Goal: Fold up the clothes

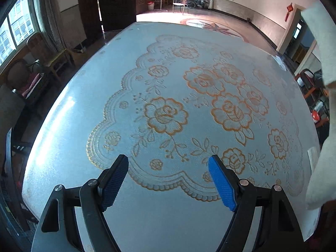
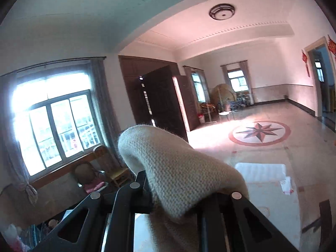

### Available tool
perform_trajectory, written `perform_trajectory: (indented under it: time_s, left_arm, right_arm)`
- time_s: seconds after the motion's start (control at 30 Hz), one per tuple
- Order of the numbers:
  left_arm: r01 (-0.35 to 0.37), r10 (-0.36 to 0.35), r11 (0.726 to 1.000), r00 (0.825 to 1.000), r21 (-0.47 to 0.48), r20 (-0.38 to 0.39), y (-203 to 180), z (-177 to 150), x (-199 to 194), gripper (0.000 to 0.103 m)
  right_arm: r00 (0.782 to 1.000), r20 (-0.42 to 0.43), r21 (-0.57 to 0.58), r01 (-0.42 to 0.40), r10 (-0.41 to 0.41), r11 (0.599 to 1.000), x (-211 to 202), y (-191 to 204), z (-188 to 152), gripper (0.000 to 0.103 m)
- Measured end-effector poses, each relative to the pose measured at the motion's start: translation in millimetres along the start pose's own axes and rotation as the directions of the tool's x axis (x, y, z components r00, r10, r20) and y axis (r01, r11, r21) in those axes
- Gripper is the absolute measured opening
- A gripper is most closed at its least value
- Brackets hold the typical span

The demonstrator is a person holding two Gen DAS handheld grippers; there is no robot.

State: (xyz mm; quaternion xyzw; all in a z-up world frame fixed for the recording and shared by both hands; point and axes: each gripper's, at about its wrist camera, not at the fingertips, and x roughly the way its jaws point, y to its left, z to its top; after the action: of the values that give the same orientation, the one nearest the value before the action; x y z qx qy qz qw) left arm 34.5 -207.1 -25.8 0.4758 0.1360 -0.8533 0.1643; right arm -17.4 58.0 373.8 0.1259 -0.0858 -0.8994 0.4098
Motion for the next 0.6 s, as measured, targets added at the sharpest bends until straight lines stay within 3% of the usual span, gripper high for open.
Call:
perform_trajectory:
  time_s: [0.13, 0.27, 0.37, 0.47, 0.53, 0.6]
  left_arm:
    - [-0.029, 0.036, 0.997, 0.995, -0.078, 0.095, 45.4, 38.3, -31.2, 0.080]
    - [-0.063, 0.095, 0.988, 0.968, -0.140, 0.234, 90.5, 81.3, -82.7, 0.080]
    - [-0.090, 0.155, 0.977, 0.924, -0.196, 0.349, 118.5, 101.7, -121.9, 0.080]
    - [-0.096, 0.175, 0.972, 0.907, -0.215, 0.384, 133.4, 106.2, -142.0, 0.080]
    - [-0.088, 0.163, 0.975, 0.910, -0.206, 0.382, 136.7, 103.4, -145.9, 0.080]
    - [-0.065, 0.120, 0.985, 0.927, -0.162, 0.356, 131.8, 95.8, -140.5, 0.080]
  right_arm:
    - [0.987, 0.045, -0.060, -0.148, 0.151, 0.987, 23.7, 65.5, 47.5, 0.015]
    - [0.977, 0.114, -0.069, -0.174, 0.181, 0.982, 26.9, 85.4, 59.8, 0.015]
    - [0.977, 0.106, -0.083, -0.176, 0.184, 0.981, 23.4, 88.9, 43.1, 0.015]
    - [0.975, 0.029, -0.084, -0.215, 0.218, 0.973, 23.7, 86.9, 8.8, 0.015]
    - [0.963, -0.044, -0.053, -0.269, 0.267, 0.962, 21.7, 86.2, -14.6, 0.015]
    - [0.937, -0.123, -0.002, -0.331, 0.328, 0.944, 19.2, 85.8, -38.0, 0.015]
